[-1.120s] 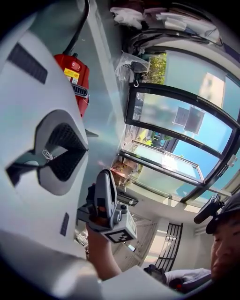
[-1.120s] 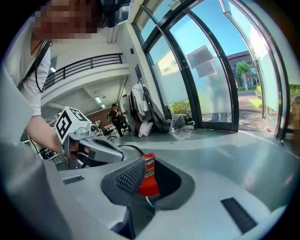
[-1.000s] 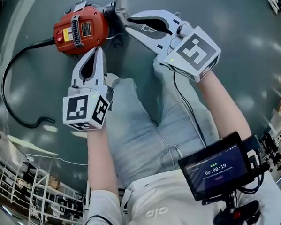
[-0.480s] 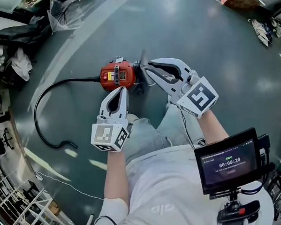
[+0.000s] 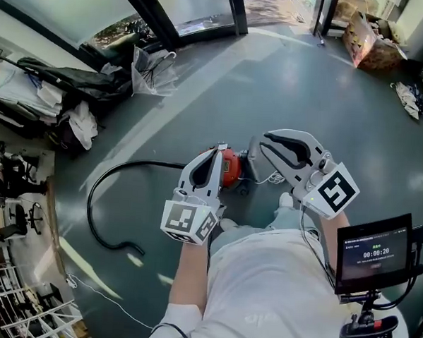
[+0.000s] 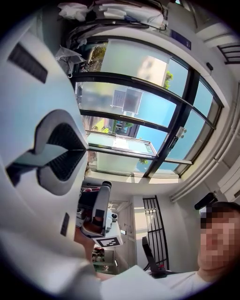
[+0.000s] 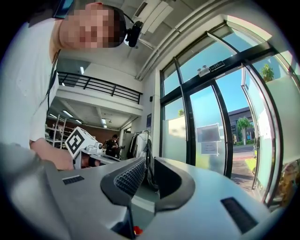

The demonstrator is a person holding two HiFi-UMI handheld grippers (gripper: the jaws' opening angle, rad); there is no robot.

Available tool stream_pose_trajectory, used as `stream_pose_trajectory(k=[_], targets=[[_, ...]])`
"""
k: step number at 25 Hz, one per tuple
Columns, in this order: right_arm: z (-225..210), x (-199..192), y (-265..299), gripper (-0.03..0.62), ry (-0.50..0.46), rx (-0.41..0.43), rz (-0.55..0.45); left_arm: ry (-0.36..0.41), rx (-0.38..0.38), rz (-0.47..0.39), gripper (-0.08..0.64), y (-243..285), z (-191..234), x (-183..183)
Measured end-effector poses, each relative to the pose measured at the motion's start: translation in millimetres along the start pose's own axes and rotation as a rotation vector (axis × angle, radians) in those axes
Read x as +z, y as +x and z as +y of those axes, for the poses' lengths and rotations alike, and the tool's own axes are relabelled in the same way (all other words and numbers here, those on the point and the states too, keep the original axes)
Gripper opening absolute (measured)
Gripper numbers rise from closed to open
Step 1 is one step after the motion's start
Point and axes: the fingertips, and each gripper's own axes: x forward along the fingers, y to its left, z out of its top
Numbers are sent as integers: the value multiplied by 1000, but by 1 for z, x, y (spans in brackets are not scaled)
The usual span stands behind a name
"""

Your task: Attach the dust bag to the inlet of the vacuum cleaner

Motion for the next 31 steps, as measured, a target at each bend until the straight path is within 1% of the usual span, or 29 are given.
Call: stream_pose_trajectory(k=[2, 4, 8, 13, 19, 23, 31], targets=[[-1, 11, 0, 66, 6, -5, -1, 0, -19, -20, 11, 1, 0, 16], [-1, 11, 0, 66, 6, 1, -5, -2, -25, -33, 11, 2, 1, 19], [1, 8, -2, 65, -5, -2, -16, 7, -11, -32, 11, 2, 1, 22], [2, 3, 5, 64, -20, 15, 13, 1, -32, -55, 11, 2, -4, 31], [7, 9, 12, 64, -20, 27, -21, 18, -38, -52, 11, 0, -7, 35], [6, 14, 15, 64, -33, 29, -37, 28, -24, -53, 11, 1, -2, 39], [4, 14, 18, 64, -45, 22, -34, 22, -25, -54, 11, 5, 5, 37]])
